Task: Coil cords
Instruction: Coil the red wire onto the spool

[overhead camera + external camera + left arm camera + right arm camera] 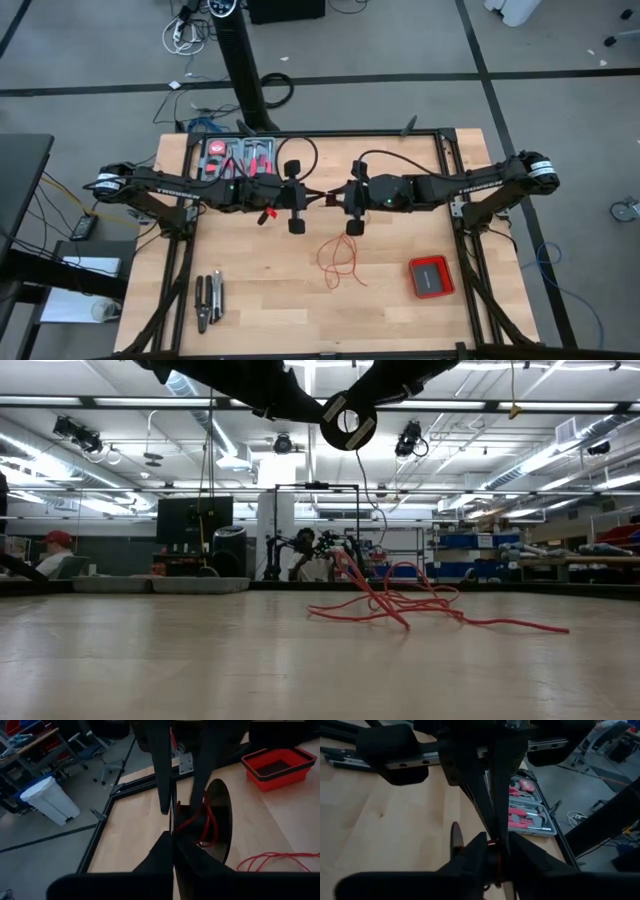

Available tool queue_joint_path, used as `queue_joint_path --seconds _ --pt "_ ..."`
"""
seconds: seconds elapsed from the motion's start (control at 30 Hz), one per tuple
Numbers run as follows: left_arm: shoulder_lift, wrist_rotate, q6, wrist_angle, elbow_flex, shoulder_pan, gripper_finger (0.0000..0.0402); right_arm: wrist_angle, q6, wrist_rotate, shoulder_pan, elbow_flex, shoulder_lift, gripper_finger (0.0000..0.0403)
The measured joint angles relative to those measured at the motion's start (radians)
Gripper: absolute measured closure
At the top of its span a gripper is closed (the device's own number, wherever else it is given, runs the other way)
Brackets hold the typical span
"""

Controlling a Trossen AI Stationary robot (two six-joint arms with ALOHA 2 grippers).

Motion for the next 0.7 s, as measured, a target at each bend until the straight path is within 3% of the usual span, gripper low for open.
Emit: queue_joint_path --seconds 0.23,0.37,0.5,0.7 --pt "0.000 -0.024 -0.032 0.014 0.000 0.000 0.0400 -0.031 0.010 0.019 0.030 0.000 -0.113 0.0273" --pt "0.000 -0.023 -0.078 0.064 0.000 0.002 0.0401 -0.151 0.099 0.191 0.056 -0.002 -0.195 0.0276" --pt "0.000 -0.023 -0.118 0.141 0.000 0.003 0.0401 -0.188 0.205 0.320 0.056 -0.088 -0.231 0.0287" --pt "0.001 -0.049 -0.185 0.228 0.000 0.005 0.0401 0.037 0.206 0.329 0.057 -0.284 -0.232 0.0301"
